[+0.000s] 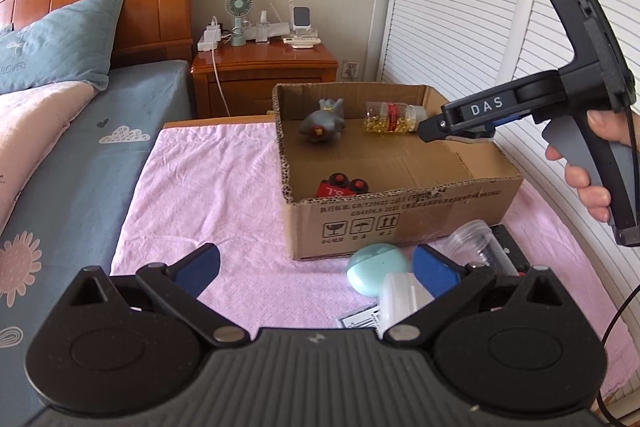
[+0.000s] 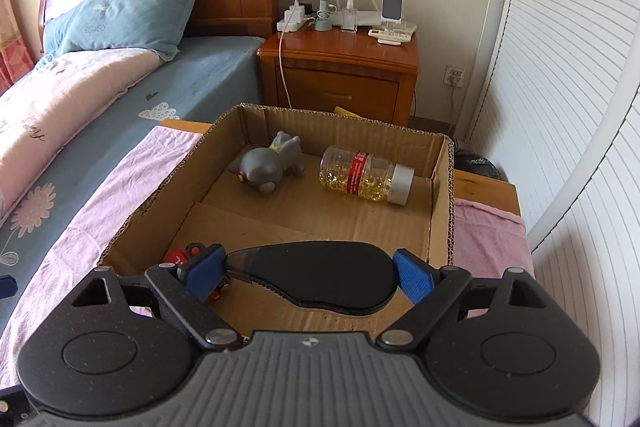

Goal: Organize rigid objects
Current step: 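Lower the black oval case into the box with the right gripper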

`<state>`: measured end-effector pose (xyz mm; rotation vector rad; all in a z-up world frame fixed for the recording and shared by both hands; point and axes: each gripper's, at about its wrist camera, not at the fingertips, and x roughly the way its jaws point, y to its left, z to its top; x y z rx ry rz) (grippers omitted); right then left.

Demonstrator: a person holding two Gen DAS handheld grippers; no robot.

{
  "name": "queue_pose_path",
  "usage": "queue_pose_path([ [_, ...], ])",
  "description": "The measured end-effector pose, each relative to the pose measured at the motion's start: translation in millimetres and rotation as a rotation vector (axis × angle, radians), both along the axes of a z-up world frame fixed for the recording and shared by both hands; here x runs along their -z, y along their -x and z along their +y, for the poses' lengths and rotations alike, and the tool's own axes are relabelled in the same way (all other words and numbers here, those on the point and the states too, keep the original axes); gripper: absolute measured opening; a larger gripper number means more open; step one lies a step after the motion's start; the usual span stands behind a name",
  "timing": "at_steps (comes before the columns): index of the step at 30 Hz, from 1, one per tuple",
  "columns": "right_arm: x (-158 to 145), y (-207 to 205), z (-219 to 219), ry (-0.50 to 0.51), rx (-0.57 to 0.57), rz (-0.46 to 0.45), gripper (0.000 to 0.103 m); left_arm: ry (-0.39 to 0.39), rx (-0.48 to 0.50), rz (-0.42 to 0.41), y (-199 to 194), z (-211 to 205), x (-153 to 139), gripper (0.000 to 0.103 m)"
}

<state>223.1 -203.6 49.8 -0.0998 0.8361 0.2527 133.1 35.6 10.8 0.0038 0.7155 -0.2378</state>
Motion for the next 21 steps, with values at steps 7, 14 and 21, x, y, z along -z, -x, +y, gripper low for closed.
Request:
queue_pose_path([
  [7,1.5,-3.4,0.9,0.001,0.011,-0.021,0.103,0.007,-0.007,0.017,-2.0,4.1,4.8,0.102],
  [14,-4.2,10.3,-8.5,-0.019,0.048,-0.025,0.103,-0.001,-0.004,0.016,2.1,0.0,2.9,0.102],
  [21,-7.5,41.0,-27.8,-0.023,0.105,-0.046,0.103,-0.015,-0.006,0.012,9.6,-7.2,-0.2,0.102],
])
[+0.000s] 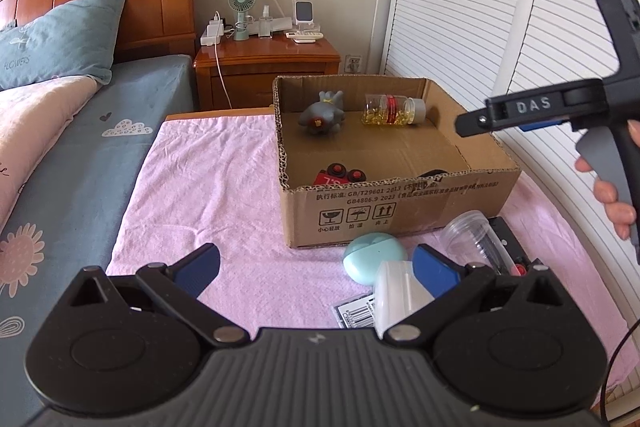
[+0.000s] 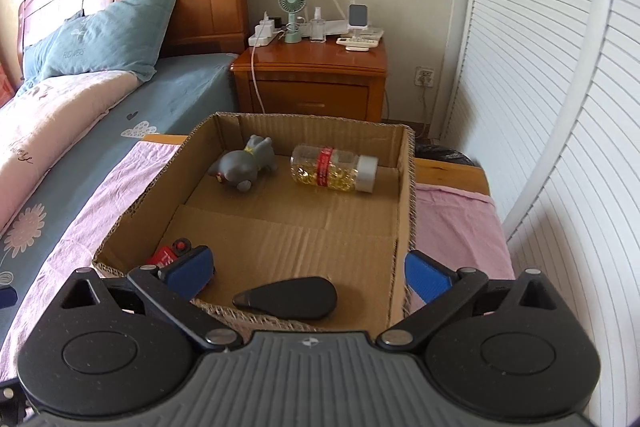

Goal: Organize rigid objects
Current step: 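Lower the black oval case into the box with the right gripper, then move the right tool to the black red-button cube while the left tool approaches the white plastic box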

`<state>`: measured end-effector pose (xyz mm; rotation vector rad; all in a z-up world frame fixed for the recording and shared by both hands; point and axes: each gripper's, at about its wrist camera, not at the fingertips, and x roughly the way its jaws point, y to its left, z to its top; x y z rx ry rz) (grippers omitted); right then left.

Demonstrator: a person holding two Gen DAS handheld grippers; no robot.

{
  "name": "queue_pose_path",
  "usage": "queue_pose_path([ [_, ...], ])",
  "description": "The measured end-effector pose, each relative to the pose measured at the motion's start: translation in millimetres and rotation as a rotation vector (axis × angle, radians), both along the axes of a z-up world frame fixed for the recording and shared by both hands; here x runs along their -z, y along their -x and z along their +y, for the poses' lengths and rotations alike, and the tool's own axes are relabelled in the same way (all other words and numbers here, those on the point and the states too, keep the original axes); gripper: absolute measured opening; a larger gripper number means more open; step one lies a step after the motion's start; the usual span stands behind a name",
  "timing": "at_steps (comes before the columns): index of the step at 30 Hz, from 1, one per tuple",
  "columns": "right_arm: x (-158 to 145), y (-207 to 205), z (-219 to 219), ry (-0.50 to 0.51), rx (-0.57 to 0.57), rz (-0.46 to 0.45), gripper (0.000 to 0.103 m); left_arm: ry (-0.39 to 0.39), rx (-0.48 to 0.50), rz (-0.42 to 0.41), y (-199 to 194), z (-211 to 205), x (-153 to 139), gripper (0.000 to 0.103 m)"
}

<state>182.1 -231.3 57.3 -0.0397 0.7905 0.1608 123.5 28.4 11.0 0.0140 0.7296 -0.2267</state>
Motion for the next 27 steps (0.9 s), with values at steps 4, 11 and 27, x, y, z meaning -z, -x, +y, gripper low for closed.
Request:
queue_pose_path([
  [4,4.1,20.2,-18.0,-0.012,0.042,-0.009,0.103,-0.010,0.010,0.002,5.8,-4.9,-0.9,0.102],
  [11,35.3,34.6,-54.2,0.043,0.116,0.069,0.103,-0.025,0.032,0.003,12.8,-14.6,-1.5,0.102],
  [27,89.5,53.0,-84.3,0.057,0.106,0.241,0.103,-0.048,0.048,0.011,22.0,-25.6,-1.1,0.102],
])
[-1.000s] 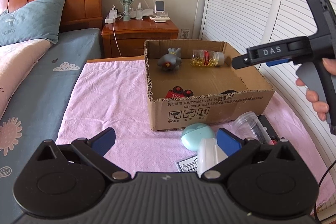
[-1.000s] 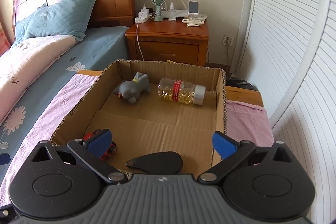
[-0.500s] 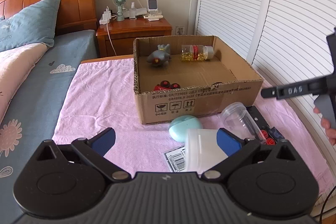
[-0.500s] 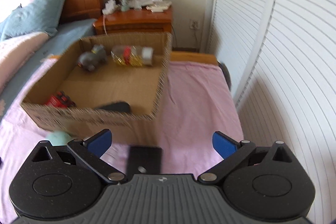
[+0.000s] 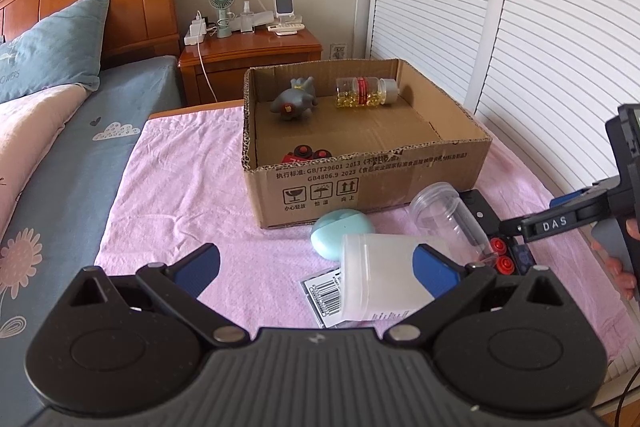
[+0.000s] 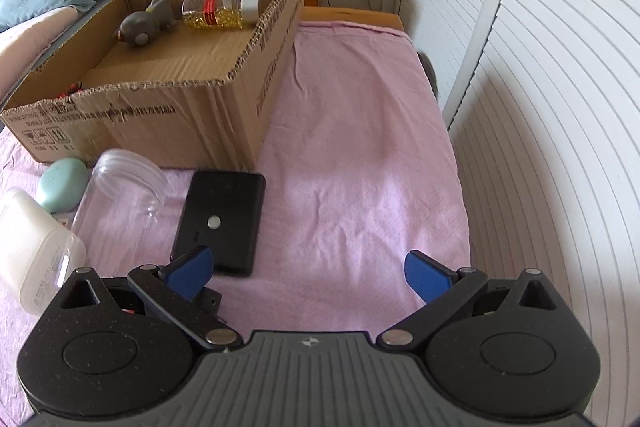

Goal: Organize rigid objects
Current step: 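Move the right tool to the black red-button cube while the left tool approaches the white plastic box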

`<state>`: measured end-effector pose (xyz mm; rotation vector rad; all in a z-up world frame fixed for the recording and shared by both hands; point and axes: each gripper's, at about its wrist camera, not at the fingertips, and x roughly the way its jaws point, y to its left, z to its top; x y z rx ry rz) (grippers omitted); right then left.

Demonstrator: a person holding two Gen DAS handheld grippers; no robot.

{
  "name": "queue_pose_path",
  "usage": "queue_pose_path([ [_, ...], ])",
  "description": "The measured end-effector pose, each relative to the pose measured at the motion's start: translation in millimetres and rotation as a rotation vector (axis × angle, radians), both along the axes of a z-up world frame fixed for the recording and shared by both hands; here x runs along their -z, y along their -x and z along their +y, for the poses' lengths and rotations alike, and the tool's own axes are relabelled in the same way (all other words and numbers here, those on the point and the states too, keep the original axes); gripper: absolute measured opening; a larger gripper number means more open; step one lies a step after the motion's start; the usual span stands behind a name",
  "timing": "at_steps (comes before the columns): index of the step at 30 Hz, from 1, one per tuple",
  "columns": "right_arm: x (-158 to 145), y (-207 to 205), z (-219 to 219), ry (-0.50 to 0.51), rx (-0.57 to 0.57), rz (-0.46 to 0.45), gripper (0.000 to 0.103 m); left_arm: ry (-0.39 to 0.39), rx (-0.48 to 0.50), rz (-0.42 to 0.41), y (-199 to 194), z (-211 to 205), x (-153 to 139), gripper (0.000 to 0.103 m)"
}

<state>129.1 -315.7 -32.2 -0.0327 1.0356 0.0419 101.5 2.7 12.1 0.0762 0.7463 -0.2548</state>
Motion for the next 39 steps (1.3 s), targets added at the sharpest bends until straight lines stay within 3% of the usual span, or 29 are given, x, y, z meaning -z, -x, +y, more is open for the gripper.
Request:
queue_pose_path([
  [8,-1.8,41.4,3.0,-0.046,-0.053,0.041,0.103,0.010,0.016,0.002,2.9,-0.8,1.4,0.102],
  [13,-13.4,64.4,9.7,-0.037,-0.058,-0.003,0.103,0.016,0.030,0.009,5.8,-2.0,4.1,0.102],
  [18,-22.9,87.9,27.8,-0.118,-0.151,-0.021,0.103,0.001,0.053,0.014,7.4,-8.1,7.8,0.102],
  [25,1.7,96.5,74.8,-0.014,-0.280,-0.039,0.103,0.000,0.098,0.041,6.6,-22.8,15.3,0.102],
  [39,12.7,95.6,70.1,-0.009,-0.302,-0.129,0.103,-0.044,0.152,0.086,-7.5,-55.2,35.0,0.102],
])
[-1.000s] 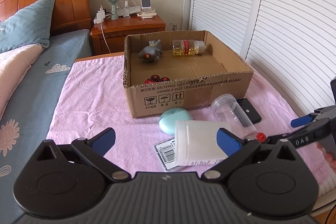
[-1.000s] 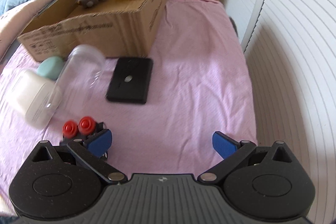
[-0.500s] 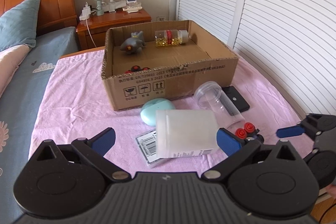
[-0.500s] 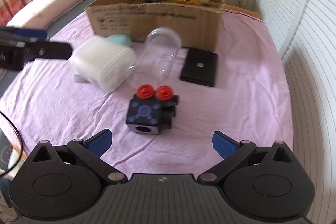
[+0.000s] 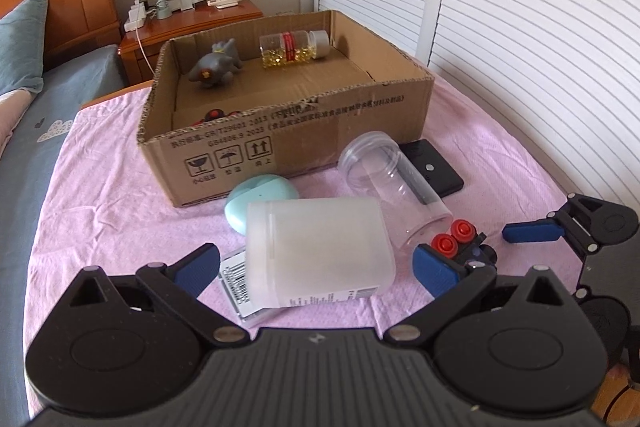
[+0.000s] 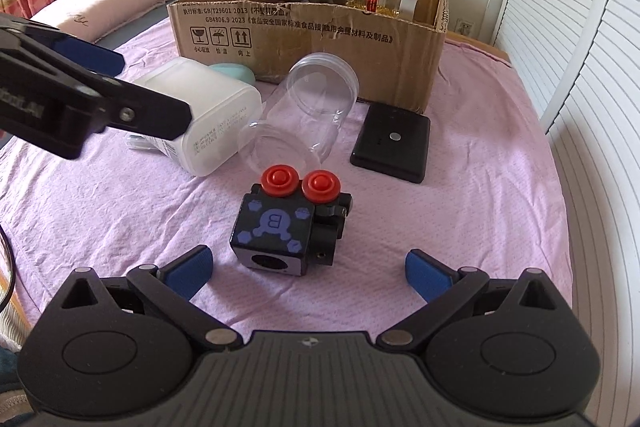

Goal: Organize rigid objects
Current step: 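Move the right tool to the black red-button cube while the left tool approaches the white plastic box, then close the left gripper on the white plastic box while the right tool lowers over the cube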

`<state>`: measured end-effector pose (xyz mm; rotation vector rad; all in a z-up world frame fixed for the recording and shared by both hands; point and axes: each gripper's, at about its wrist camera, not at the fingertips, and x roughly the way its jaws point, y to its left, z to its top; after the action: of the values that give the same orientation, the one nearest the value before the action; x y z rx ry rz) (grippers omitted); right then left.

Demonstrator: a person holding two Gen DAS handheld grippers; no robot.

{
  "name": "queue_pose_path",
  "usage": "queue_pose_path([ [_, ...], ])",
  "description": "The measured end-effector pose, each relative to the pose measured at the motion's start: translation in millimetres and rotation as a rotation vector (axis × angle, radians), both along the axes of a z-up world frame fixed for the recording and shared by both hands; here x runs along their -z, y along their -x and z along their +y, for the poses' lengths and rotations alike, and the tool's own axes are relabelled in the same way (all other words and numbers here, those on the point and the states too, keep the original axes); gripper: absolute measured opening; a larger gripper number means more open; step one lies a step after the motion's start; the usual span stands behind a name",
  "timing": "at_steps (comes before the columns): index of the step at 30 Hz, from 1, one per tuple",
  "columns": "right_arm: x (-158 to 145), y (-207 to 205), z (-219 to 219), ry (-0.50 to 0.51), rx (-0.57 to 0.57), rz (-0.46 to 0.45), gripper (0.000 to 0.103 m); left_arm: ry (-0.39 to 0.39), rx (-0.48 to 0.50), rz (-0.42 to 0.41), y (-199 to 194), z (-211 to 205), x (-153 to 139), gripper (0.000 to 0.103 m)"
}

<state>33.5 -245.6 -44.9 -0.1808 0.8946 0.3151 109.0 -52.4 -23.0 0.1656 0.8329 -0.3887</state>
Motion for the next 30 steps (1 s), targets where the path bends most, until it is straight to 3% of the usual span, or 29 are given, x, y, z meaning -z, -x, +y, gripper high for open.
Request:
queue_pose_path([
  [12,1.3,5.7,-1.7,-0.011,0.004,-0.031,0.103,-0.017,-0.006,0.009,-10.9,-9.3,14.5,0.098],
  [16,1.6,4.7,-0.5,-0.009,0.009,-0.030,0.103,-0.015,-0.010,0.014,-12.3,-7.0,16.4,0.086],
  [18,1.5,4.3,-0.3,-0.008,0.012,-0.029,0.103,-0.004,-0.005,0.018,-13.7,-6.3,16.4,0.084],
  [30,1.5,4.8,0.1,-0.005,0.020,-0.023,0.103,-0.025,0.074,0.043,9.8,15.3,12.7,0.084],
])
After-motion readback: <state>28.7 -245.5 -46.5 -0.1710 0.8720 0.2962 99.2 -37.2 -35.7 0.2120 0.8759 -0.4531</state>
